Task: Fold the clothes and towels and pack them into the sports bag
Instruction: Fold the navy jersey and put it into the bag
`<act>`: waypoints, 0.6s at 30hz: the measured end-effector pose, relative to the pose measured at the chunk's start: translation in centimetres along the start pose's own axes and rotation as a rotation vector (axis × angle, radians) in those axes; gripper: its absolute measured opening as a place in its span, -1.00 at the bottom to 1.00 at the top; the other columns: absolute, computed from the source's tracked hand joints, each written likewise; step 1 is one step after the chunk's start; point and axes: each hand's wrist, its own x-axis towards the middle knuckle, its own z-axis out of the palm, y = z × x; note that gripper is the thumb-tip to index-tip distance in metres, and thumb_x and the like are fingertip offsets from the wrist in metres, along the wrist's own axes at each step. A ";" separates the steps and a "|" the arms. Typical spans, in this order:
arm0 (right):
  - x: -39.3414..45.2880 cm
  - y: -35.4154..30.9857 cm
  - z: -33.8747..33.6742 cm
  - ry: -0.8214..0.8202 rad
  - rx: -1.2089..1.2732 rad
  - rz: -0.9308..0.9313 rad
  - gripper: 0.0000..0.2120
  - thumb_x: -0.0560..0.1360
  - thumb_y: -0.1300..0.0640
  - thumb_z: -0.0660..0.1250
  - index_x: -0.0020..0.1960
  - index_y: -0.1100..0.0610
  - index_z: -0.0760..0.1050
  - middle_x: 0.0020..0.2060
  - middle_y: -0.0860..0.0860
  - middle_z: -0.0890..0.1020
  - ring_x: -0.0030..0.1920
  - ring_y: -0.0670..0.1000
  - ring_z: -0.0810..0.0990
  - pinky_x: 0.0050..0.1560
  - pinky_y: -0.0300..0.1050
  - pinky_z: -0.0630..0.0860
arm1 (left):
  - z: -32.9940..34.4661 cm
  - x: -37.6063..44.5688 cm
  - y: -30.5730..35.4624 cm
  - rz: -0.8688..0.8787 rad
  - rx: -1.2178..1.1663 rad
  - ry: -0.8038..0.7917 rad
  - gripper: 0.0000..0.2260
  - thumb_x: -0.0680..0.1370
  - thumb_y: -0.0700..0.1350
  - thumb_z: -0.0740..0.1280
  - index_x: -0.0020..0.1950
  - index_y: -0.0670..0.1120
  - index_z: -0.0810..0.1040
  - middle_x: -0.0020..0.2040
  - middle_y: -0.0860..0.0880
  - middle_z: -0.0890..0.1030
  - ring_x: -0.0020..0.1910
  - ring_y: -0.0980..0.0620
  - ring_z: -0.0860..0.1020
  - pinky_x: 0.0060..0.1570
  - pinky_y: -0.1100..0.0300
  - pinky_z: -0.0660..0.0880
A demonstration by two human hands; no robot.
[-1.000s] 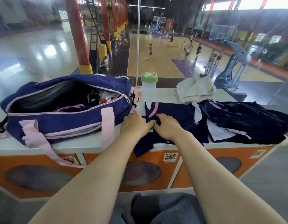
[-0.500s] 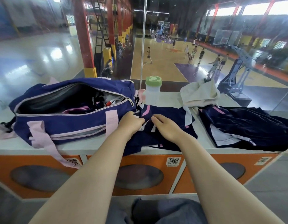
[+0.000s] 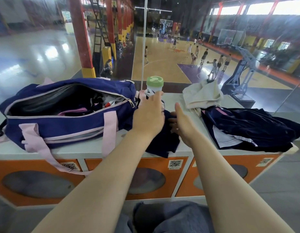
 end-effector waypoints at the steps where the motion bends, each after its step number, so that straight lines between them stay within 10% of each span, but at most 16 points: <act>1: 0.0 0.1 -0.2 -0.031 0.109 0.013 -0.45 0.57 -0.36 -0.04 0.19 0.05 0.42 0.03 0.07 0.56 0.05 0.07 0.55 0.17 0.01 0.49 | 0.5 -0.3 0.6 0.046 0.014 -0.024 -0.56 0.55 -0.18 0.26 0.42 -0.02 0.28 0.23 -0.07 0.54 0.14 -0.11 0.54 -0.18 0.06 0.44; 5: -0.3 0.7 -0.8 0.021 0.115 -0.035 -0.64 0.62 -0.08 0.13 -0.07 0.13 0.57 -0.39 -0.05 0.56 -0.34 -0.05 0.50 -0.25 -0.13 0.44 | 2.5 -1.8 2.2 0.186 0.047 -0.153 -0.74 0.58 -0.19 0.18 0.28 -0.05 0.33 0.11 -0.05 0.55 0.00 -0.09 0.54 -0.25 0.00 0.47; 14: 0.1 1.1 -2.3 0.326 -0.101 -0.034 -0.72 0.40 0.28 0.21 -0.43 0.09 0.26 -0.46 0.01 0.23 -0.33 0.05 0.21 -0.22 -0.01 0.18 | 3.7 -2.3 0.3 0.290 0.033 -0.632 -0.48 0.53 0.35 0.11 0.23 0.00 0.50 0.05 -0.01 0.53 0.16 0.00 0.43 0.08 0.06 0.38; 18: 0.3 1.3 -2.4 0.312 -0.187 0.096 -0.77 0.41 0.16 0.25 -0.37 0.12 0.27 -0.42 0.08 0.32 -0.32 0.08 0.32 -0.27 -0.05 0.27 | 2.6 -2.1 -1.1 0.029 -0.487 -0.704 -0.56 0.53 0.34 0.10 0.10 0.11 0.61 -0.08 0.10 0.61 -0.01 0.12 0.55 0.09 0.11 0.48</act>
